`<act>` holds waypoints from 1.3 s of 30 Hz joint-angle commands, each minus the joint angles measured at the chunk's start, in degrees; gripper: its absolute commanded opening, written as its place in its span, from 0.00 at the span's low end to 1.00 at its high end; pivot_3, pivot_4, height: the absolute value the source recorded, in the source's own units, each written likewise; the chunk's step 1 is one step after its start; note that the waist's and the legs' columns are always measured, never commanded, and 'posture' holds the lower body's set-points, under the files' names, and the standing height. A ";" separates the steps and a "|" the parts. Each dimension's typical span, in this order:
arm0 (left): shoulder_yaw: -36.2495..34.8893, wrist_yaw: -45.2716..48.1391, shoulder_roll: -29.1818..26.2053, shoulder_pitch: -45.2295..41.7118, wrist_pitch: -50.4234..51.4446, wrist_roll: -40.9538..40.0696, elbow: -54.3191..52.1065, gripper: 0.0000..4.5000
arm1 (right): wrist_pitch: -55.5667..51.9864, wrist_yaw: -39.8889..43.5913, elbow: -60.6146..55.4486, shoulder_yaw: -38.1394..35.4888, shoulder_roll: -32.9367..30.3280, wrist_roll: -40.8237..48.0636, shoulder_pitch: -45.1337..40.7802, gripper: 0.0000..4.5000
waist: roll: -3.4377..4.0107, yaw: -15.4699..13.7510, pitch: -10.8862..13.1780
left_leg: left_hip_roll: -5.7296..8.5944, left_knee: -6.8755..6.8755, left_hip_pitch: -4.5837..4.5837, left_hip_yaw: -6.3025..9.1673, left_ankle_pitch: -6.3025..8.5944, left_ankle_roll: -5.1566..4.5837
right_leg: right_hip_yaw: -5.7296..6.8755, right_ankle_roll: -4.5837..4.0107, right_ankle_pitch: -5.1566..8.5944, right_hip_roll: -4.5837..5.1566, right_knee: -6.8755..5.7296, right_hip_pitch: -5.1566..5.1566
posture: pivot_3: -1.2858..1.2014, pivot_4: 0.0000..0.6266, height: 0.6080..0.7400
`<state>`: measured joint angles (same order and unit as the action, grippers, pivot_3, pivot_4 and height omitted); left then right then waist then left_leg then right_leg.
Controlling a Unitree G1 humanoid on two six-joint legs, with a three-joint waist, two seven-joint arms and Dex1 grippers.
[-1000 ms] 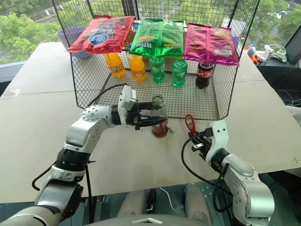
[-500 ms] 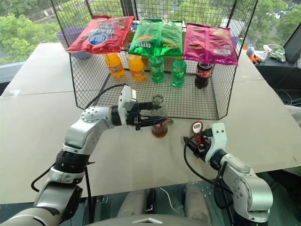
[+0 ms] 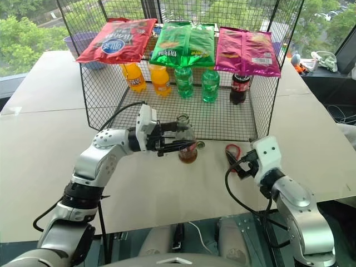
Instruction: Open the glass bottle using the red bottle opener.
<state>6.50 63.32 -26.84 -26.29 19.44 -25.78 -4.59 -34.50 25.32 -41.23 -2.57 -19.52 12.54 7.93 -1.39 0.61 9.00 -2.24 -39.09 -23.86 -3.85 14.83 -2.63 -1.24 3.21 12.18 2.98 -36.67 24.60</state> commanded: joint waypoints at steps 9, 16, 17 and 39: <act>-1.88 0.65 -2.01 1.74 1.01 -2.71 -3.50 0.79 | 12.45 4.11 -1.79 2.51 -3.52 0.20 2.53 1.00 | 0.00 0.06 0.00 | -0.03 0.00 0.03 -0.05 0.00 0.00 | -0.03 -0.01 -0.01 -0.01 0.00 0.01 | 0.52 0.24 1.00; -3.27 0.57 -3.11 2.49 3.29 -5.10 -5.57 0.99 | 13.04 4.70 -1.06 1.97 -4.60 0.47 2.25 1.00 | 0.00 -0.03 0.00 | -0.02 -0.01 0.02 -0.06 0.00 0.00 | -0.03 -0.01 -0.01 0.01 0.00 0.01 | 0.52 0.24 1.00; -3.74 0.60 -3.61 3.05 4.06 -5.93 -6.41 0.99 | 13.05 4.79 -1.00 1.77 -4.78 0.59 2.26 1.00 | 0.00 -0.03 0.00 | -0.03 -0.01 0.02 -0.06 0.00 0.00 | -0.04 -0.01 -0.01 0.01 0.00 0.01 | 0.52 0.24 1.00; -29.16 -36.60 4.99 30.14 5.83 -6.93 -14.96 0.99 | 30.03 2.77 14.92 -16.11 -5.19 -0.38 13.59 1.00 | -0.02 -0.12 -0.01 | -0.13 -0.06 0.11 -0.12 0.00 0.01 | -0.08 -0.03 -0.03 0.08 -0.06 -0.01 | 0.52 0.24 1.00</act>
<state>-20.38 28.15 -21.92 3.44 27.19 -33.13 -18.80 -7.09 28.81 -26.11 -16.56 -25.00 11.57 21.46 -1.42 0.48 8.99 -2.37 -39.14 -23.75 -3.97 14.83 -2.62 -1.33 3.15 12.13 3.06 -36.73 24.59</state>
